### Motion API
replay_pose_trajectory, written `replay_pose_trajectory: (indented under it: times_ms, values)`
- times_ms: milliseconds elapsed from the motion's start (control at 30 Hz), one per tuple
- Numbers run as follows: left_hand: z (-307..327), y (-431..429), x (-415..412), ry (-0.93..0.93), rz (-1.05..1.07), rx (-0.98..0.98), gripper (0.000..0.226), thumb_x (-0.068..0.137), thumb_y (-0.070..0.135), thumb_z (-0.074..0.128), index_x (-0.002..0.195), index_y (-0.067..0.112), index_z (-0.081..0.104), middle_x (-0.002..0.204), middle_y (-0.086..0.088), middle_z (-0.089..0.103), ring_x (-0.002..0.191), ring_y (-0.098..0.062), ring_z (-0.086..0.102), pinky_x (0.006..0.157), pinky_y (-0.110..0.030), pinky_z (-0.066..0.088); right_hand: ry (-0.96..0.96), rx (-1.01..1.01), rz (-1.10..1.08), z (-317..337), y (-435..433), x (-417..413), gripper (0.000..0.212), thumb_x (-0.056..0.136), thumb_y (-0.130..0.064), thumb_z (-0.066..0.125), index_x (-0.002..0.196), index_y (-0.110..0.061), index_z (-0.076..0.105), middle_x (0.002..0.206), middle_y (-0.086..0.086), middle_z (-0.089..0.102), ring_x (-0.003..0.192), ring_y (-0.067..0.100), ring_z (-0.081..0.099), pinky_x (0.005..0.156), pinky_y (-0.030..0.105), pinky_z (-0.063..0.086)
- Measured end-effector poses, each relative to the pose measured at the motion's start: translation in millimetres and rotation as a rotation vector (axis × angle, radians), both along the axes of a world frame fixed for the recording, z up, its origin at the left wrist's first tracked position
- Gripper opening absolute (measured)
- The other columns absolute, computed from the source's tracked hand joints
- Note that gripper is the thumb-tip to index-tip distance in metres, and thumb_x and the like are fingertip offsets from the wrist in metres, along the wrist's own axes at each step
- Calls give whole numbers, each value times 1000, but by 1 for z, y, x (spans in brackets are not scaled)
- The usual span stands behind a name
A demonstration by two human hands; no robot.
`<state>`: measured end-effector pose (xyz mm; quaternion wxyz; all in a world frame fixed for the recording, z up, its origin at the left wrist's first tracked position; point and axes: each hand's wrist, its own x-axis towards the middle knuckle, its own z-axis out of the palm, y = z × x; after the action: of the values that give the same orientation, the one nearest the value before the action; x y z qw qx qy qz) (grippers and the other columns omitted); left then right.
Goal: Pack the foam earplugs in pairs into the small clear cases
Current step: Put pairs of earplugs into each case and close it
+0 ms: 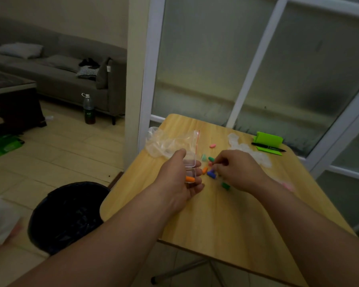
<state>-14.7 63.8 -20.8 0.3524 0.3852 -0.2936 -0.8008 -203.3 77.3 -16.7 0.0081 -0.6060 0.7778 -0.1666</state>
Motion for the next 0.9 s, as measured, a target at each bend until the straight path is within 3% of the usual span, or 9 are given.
replay_pose_trajectory:
  times_ms: [167,267,367,533,600,767,900]
  values:
    - [1,7,-8,-15,-41,9,55,107,52,42,114,5,69,75,-7,64,48,-14,53,59,-30,52,-183,-174,-65,7,34,-8,7,94,-22,72,96,-29,72,93,-11,71,87,7,65,74,31,54]
    - [4,12,-15,-15,-76,-4,54,107,52,41,112,7,70,78,-8,64,51,-15,52,59,-30,52,-405,-306,-43,13,61,1,7,92,-21,77,93,-27,72,87,-4,73,83,13,69,71,34,55]
    - [5,19,-21,6,-143,-2,54,107,52,40,118,8,69,82,-8,60,56,-16,48,63,-30,49,-547,-368,54,15,83,18,10,92,-16,77,94,-25,74,87,-5,74,81,6,67,69,21,52]
    - [1,28,-28,12,-243,-28,55,107,53,37,126,13,70,98,-9,66,67,-15,57,71,-31,53,-442,-292,116,-1,90,28,15,90,-23,78,90,-38,74,91,-10,68,84,4,62,70,25,47]
    - [2,31,-31,11,-259,-28,51,107,51,38,117,16,73,91,-6,69,66,-13,62,70,-30,54,-400,-288,112,-3,89,26,20,89,-25,79,85,-43,71,90,-10,63,83,4,59,68,21,41]
    - [1,30,-35,23,-271,-14,55,107,53,38,133,15,68,87,-4,73,63,-12,70,58,-25,58,-338,-265,130,-6,87,29,16,89,-21,79,91,-36,74,92,-10,61,85,0,56,67,11,37]
    - [-2,30,-34,34,-279,-16,55,107,53,39,135,16,68,98,-6,72,69,-14,71,60,-26,58,-295,-263,142,-11,86,29,17,89,-23,79,101,-36,75,95,-13,61,85,0,56,68,14,35]
